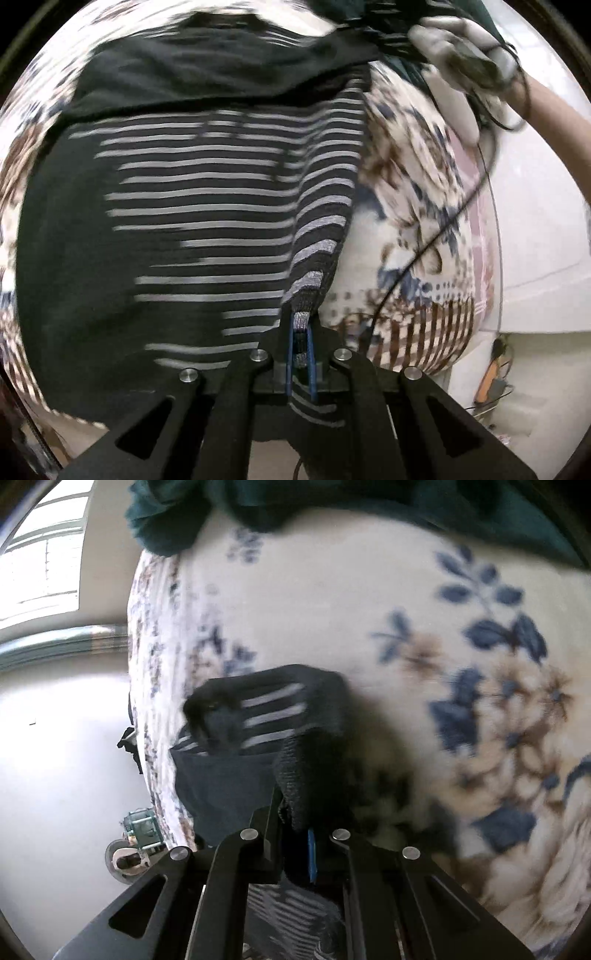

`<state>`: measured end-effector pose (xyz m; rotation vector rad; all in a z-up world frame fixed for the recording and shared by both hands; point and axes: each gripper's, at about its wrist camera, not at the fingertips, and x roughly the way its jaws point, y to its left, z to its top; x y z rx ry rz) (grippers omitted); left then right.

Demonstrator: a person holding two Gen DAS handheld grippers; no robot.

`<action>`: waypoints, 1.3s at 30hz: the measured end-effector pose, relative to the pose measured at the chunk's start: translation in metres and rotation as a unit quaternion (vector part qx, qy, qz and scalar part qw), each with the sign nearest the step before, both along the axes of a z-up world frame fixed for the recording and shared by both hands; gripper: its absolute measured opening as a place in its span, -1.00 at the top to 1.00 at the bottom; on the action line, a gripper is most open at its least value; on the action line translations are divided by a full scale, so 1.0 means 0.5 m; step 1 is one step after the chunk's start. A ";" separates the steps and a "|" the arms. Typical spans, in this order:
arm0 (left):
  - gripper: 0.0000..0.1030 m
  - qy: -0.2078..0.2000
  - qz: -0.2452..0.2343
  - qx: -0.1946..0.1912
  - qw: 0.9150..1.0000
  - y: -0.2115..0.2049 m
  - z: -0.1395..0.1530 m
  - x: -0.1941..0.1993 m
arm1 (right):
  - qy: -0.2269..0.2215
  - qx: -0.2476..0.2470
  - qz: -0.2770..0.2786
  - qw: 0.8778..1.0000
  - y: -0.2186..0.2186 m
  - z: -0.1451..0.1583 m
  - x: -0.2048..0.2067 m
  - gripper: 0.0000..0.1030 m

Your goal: Fold small clothes

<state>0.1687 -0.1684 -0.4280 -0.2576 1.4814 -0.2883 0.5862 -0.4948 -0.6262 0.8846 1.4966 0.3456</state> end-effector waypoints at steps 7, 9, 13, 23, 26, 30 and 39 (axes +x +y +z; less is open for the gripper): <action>0.93 -0.004 0.010 -0.045 0.999 0.236 0.031 -0.004 | -0.029 -0.046 0.024 0.998 0.228 0.160 0.037 0.82; 0.93 -0.014 -0.003 -0.044 0.999 0.311 0.038 -0.011 | -0.038 -0.061 0.031 0.997 0.319 0.192 0.049 0.82; 0.93 -0.017 -0.005 -0.038 0.999 0.440 0.019 -0.020 | -0.031 -0.088 0.035 0.995 0.506 0.206 0.076 0.82; 0.88 0.062 0.007 -0.025 0.998 0.597 -0.141 -0.025 | 0.024 -0.172 0.070 0.982 0.902 0.048 0.133 0.82; 0.67 0.100 0.024 -0.057 0.993 0.624 -0.160 -0.024 | 0.048 -0.177 0.075 0.980 0.935 -0.004 0.129 0.52; -0.15 0.112 0.038 -0.083 0.990 0.652 -0.136 -0.044 | 0.013 -0.131 0.087 0.987 0.932 0.025 0.089 -0.17; -0.15 0.157 0.000 -0.066 0.985 0.635 -0.140 -0.054 | 0.006 -0.116 0.081 0.990 0.721 0.177 -0.277 -0.19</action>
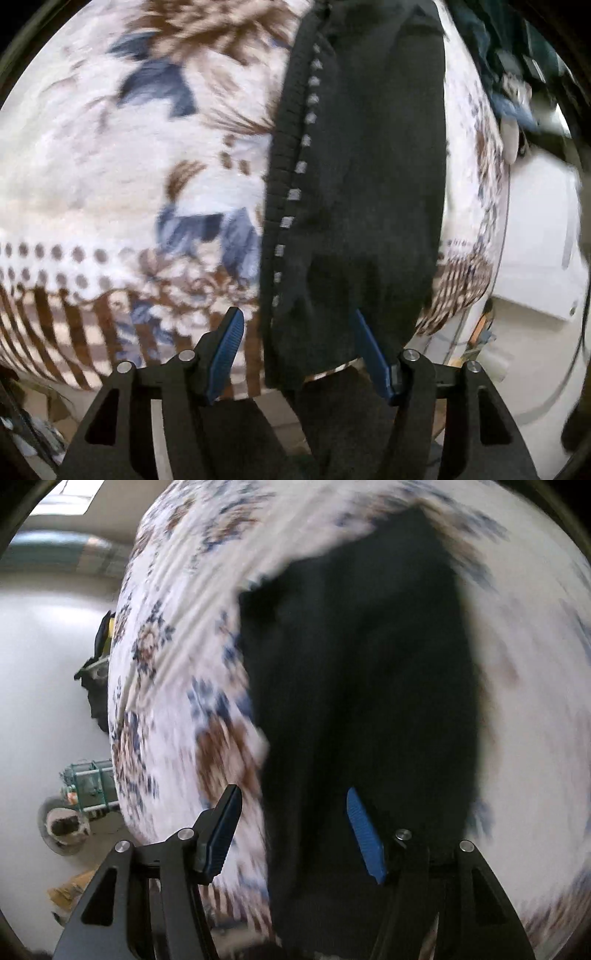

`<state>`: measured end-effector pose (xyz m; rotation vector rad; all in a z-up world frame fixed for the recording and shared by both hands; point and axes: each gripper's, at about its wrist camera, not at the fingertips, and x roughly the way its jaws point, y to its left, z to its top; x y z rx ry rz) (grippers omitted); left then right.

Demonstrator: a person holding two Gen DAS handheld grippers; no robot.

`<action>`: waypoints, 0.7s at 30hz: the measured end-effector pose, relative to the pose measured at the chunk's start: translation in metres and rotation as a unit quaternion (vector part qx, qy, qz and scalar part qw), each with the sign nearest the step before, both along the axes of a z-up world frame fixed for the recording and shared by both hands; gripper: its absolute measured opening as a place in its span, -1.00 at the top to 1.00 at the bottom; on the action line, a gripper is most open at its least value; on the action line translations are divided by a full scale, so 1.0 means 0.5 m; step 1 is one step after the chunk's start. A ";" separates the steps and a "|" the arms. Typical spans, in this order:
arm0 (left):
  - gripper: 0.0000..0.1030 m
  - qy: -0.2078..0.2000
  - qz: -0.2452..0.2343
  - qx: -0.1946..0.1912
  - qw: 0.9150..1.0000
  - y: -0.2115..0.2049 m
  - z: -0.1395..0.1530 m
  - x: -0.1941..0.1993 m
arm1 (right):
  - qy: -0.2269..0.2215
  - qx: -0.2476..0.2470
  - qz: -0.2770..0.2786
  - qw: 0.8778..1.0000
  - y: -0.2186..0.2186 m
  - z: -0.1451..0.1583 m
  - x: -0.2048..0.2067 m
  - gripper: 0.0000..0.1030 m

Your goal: Fold small clothes

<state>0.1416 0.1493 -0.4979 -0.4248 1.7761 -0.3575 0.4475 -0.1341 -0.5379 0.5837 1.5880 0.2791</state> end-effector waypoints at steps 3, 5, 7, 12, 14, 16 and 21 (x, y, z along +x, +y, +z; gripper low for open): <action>-0.15 0.012 -0.031 0.009 0.999 -0.046 -0.045 0.009 | 0.054 -0.027 -0.033 0.998 -0.082 -0.025 -0.154 -0.19; -0.11 0.008 -0.051 0.019 0.998 -0.059 -0.066 0.008 | 0.102 -0.049 -0.051 0.992 -0.117 -0.072 -0.265 -0.19; 0.89 -0.009 -0.063 0.026 0.998 -0.073 -0.076 0.002 | 0.148 -0.067 -0.061 0.985 -0.132 -0.128 -0.355 -0.19; 0.90 -0.012 -0.052 0.032 0.998 -0.041 -0.088 -0.018 | 0.199 -0.047 -0.070 0.976 -0.114 -0.233 -0.505 -0.06; 0.89 -0.003 -0.051 0.033 0.998 -0.025 -0.089 -0.024 | 0.200 -0.073 -0.047 0.976 -0.097 -0.259 -0.542 0.84; 0.81 0.012 -0.061 0.029 0.998 -0.020 -0.077 -0.020 | 0.203 -0.094 -0.040 0.974 -0.090 -0.270 -0.571 0.88; 0.34 -0.008 -0.079 -0.015 0.997 -0.005 0.024 0.070 | 0.214 -0.102 -0.047 0.970 -0.108 -0.243 -0.575 0.77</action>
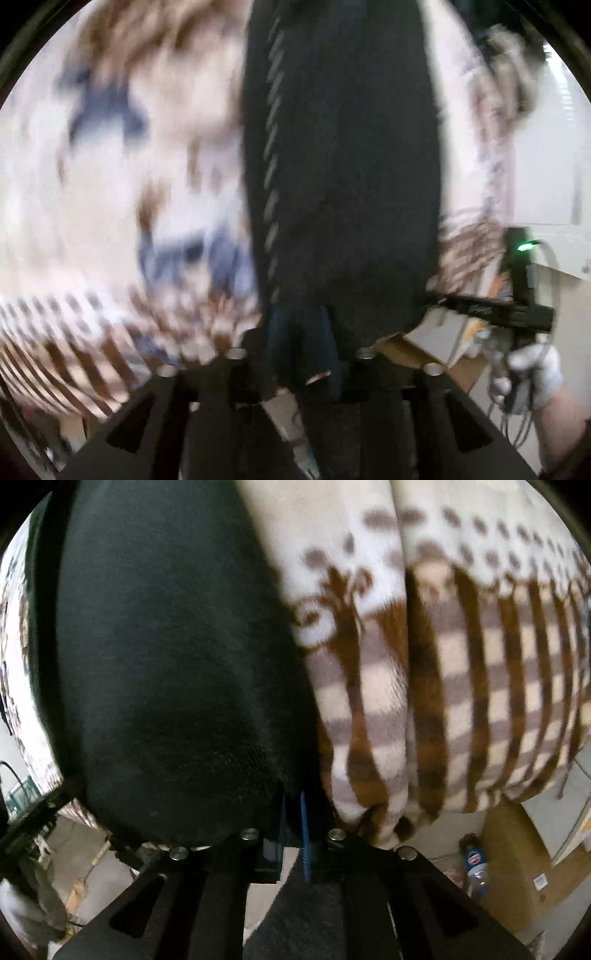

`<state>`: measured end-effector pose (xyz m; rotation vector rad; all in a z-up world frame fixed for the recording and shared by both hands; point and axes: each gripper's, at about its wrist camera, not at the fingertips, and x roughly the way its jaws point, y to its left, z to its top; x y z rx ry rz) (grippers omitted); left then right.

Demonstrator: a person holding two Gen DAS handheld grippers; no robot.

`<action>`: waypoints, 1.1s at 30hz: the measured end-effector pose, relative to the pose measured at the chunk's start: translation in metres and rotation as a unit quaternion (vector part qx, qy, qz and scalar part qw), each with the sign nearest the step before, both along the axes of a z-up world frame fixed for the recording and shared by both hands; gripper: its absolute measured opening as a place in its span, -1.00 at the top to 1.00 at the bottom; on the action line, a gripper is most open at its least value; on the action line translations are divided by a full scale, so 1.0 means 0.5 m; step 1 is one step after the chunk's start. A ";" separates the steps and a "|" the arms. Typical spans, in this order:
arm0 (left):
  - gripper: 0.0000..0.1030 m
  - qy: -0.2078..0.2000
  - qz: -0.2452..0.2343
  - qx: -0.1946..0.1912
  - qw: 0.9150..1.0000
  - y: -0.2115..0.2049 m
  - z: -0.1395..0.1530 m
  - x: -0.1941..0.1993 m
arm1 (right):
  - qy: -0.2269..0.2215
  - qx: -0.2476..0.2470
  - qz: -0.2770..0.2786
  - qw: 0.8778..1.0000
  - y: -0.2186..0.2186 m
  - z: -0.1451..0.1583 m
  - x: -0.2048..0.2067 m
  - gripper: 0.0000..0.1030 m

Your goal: Fold small clothes

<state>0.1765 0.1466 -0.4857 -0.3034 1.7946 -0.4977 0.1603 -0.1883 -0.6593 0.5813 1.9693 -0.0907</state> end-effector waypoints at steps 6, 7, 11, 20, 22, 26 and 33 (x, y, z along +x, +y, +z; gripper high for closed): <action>-0.18 -0.122 0.067 -0.039 0.989 0.026 0.090 0.299 | -0.075 0.017 -0.067 0.995 -0.076 0.111 0.128 0.02; -0.18 -0.149 0.079 -0.037 0.985 0.024 0.090 0.369 | -0.093 0.017 -0.074 0.993 -0.089 0.125 0.159 0.01; -0.18 -0.192 0.114 -0.031 0.974 0.008 0.064 0.569 | -0.155 -0.005 -0.083 0.984 -0.125 0.159 0.298 -0.01; 0.90 -0.208 0.096 0.010 0.973 -0.008 -0.046 0.738 | -0.168 -0.016 -0.124 0.978 -0.152 0.067 0.493 -0.01; 0.90 -0.232 0.088 0.003 0.969 0.006 -0.018 0.746 | -0.165 -0.022 -0.127 0.978 -0.146 0.048 0.484 -0.01; 0.90 -0.222 0.084 0.009 0.971 0.029 -0.029 0.791 | -0.158 -0.022 -0.141 0.977 -0.134 0.034 0.454 -0.01; 0.53 -0.210 0.055 0.012 0.976 0.027 -0.031 0.765 | -0.133 -0.036 -0.164 0.977 -0.155 0.053 0.362 -0.01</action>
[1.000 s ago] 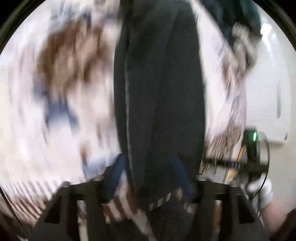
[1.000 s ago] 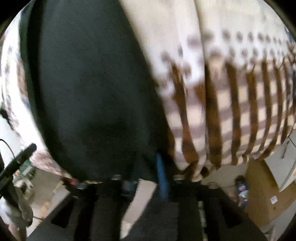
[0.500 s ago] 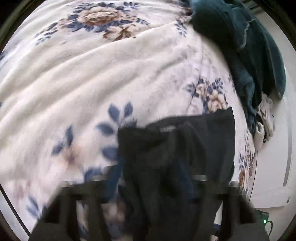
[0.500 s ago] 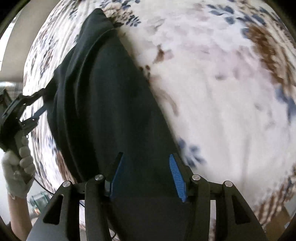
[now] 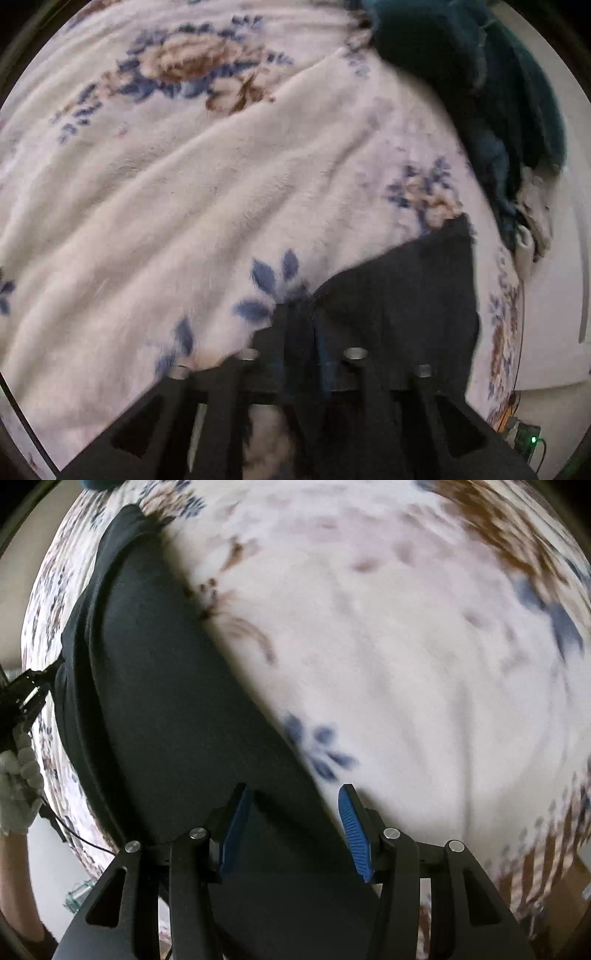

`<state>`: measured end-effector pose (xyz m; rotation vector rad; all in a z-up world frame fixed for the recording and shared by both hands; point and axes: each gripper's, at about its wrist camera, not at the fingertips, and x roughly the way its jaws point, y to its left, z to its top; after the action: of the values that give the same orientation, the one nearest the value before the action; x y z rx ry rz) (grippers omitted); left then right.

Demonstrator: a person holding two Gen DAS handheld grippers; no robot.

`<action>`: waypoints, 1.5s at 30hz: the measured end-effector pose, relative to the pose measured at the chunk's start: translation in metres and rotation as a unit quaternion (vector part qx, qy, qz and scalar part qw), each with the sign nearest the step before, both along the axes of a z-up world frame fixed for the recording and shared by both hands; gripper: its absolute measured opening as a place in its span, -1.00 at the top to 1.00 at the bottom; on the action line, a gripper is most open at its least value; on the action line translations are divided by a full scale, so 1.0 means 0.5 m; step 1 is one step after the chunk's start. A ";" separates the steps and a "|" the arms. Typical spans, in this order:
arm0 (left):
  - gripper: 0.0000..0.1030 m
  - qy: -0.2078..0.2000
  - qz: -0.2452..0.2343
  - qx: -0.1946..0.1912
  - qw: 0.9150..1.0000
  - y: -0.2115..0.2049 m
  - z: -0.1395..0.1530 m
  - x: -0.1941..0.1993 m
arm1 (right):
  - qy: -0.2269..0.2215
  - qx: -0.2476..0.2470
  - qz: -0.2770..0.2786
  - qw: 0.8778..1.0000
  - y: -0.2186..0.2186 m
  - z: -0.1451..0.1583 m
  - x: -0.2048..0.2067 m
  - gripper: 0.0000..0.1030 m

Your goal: Fold small clothes

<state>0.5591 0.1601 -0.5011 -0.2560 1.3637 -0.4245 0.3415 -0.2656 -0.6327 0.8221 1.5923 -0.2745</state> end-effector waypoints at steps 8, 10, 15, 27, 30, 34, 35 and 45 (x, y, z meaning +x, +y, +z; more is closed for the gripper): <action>0.18 0.021 0.006 -0.026 0.999 0.063 0.097 -0.366 | 0.016 0.011 0.018 1.000 -0.007 0.068 -0.162 -0.01; 0.18 0.049 0.012 -0.022 0.998 0.059 0.080 -0.460 | 0.030 0.017 0.026 0.999 -0.005 0.067 -0.204 -0.01; 0.18 0.123 0.074 -0.019 0.989 0.052 -0.012 -0.649 | 0.054 0.035 0.066 0.996 0.003 0.040 -0.292 -0.01; 0.94 0.057 0.134 0.005 0.989 0.035 -0.040 -0.671 | 0.000 0.058 0.080 0.995 0.106 -0.049 -0.285 0.39; 0.96 0.066 0.151 0.005 0.986 0.072 -0.045 -0.681 | -0.005 0.031 0.094 0.995 0.129 -0.047 -0.284 0.86; 0.92 0.072 0.148 -0.004 0.986 0.083 -0.034 -0.657 | 0.002 0.019 0.102 0.995 0.126 -0.028 -0.298 0.87; 0.91 0.066 0.149 -0.007 0.987 0.083 -0.025 -0.645 | 0.004 0.022 0.103 0.994 0.124 -0.028 -0.297 0.87; 0.31 0.029 0.103 -0.034 0.994 -0.010 -0.040 -0.444 | -0.056 0.048 0.094 0.993 0.056 0.005 -0.134 0.01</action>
<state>0.3369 0.1550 -0.5210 -0.4650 1.3650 -0.2928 0.2744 -0.2379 -0.6305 0.7423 1.5743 -0.0165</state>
